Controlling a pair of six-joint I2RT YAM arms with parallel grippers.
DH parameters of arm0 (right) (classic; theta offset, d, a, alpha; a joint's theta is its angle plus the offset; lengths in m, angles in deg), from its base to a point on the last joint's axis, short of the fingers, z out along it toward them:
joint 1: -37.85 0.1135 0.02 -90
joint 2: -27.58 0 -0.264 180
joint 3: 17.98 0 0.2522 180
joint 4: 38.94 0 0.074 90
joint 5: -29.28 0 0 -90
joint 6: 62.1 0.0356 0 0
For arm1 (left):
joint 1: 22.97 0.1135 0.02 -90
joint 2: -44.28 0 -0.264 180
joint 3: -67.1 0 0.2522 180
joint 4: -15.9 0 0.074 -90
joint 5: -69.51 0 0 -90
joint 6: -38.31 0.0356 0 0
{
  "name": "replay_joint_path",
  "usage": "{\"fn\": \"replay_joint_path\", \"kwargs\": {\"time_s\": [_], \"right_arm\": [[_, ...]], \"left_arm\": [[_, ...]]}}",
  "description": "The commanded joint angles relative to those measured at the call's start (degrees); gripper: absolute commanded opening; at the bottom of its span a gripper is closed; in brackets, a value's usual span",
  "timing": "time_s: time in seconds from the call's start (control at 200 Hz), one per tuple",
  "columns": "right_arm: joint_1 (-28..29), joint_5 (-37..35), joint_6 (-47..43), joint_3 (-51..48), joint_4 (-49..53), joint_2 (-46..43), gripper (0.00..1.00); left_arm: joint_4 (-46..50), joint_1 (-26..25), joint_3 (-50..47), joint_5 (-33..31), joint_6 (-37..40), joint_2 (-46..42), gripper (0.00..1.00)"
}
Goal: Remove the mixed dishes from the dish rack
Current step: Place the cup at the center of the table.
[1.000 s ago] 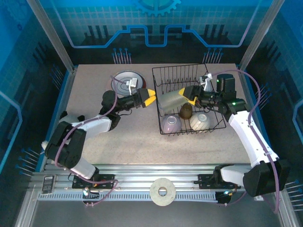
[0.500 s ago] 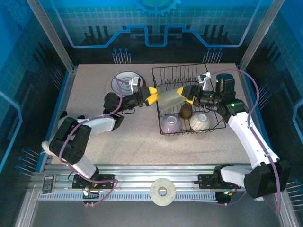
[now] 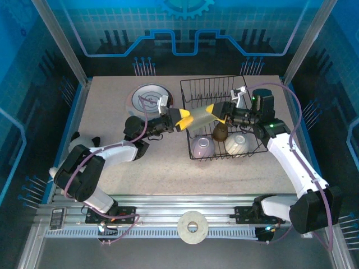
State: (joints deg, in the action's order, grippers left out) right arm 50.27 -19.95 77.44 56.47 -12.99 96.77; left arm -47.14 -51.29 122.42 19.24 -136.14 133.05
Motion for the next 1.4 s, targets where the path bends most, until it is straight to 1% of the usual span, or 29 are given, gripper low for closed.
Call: {"fn": "replay_joint_path", "kwargs": {"time_s": [0.0, 0.13, 0.225, 0.335, 0.505, 0.691, 0.761, 0.821, 0.871, 0.926, 0.986, 1.071, 1.106, 1.251, 1.391], "right_arm": [[0.7, 0.0, 0.0, -1.0, -2.6, 0.2, 0.1], [0.5, 0.4, 0.0, -1.5, -3.4, 0.4, 0.1], [0.5, 1.3, 0.4, -1.8, -4.6, 1.0, 0.1], [0.6, 1.9, 0.9, -2.1, -5.7, 1.5, 0.1], [1.1, 2.9, 0.8, -1.8, -6.5, 1.7, 0.1], [1.2, 3.3, 0.2, -2.0, -6.5, 1.4, 0.12], [1.2, 3.4, 0.0, -2.0, -6.8, 1.5, 0.14], [1.2, 3.7, 0.1, -1.8, -7.2, 1.6, 0.22], [1.1, 4.1, 0.1, -1.4, -7.6, 1.7, 0.35], [1.0, 4.3, 0.1, -1.1, -8.1, 1.9, 0.45], [1.0, 4.2, 0.0, -0.7, -8.2, 1.9, 0.62], [1.1, 3.2, -1.2, 0.1, -6.3, 2.0, 0.91], [1.0, 2.5, -2.3, 0.4, -5.1, 1.9, 0.99], [1.0, -1.0, -6.0, 0.4, -1.2, 0.1, 1.0], [1.1, -5.8, -9.3, 1.0, 3.0, -2.6, 1.0]], "left_arm": [[-3.4, -0.5, -1.4, -1.9, -0.6, -2.7, 0.69], [-3.4, -0.8, -2.7, -2.8, -0.2, -3.9, 0.58], [-3.4, -0.7, -3.4, -3.2, 0.2, -4.5, 0.52], [-3.4, -0.8, -3.6, -3.2, 0.3, -4.4, 0.42], [-3.5, -1.0, -3.6, -3.7, 0.6, -4.0, 0.3], [-3.4, -1.3, -3.4, -3.9, 0.5, -4.1, 0.07], [-3.4, -1.3, -3.7, -3.9, 0.6, -4.4, 0.0], [-3.5, -1.3, -4.2, -4.4, 0.8, -4.7, 0.0], [-3.4, -1.3, -4.6, -4.9, 1.1, -5.0, 0.0], [-2.4, -1.3, -5.1, -5.4, 1.5, -5.6, 0.0], [-1.6, -1.3, -5.8, -6.2, 2.2, -6.3, 0.0], [0.2, -1.2, -6.6, -7.4, 2.9, -7.4, 0.0], [1.2, -1.1, -6.8, -7.8, 3.2, -7.9, 0.0], [7.1, -0.4, -7.8, -9.0, 6.3, -11.2, 0.0], [17.9, 0.5, -7.9, -10.6, 11.4, -17.2, 0.0]]}}
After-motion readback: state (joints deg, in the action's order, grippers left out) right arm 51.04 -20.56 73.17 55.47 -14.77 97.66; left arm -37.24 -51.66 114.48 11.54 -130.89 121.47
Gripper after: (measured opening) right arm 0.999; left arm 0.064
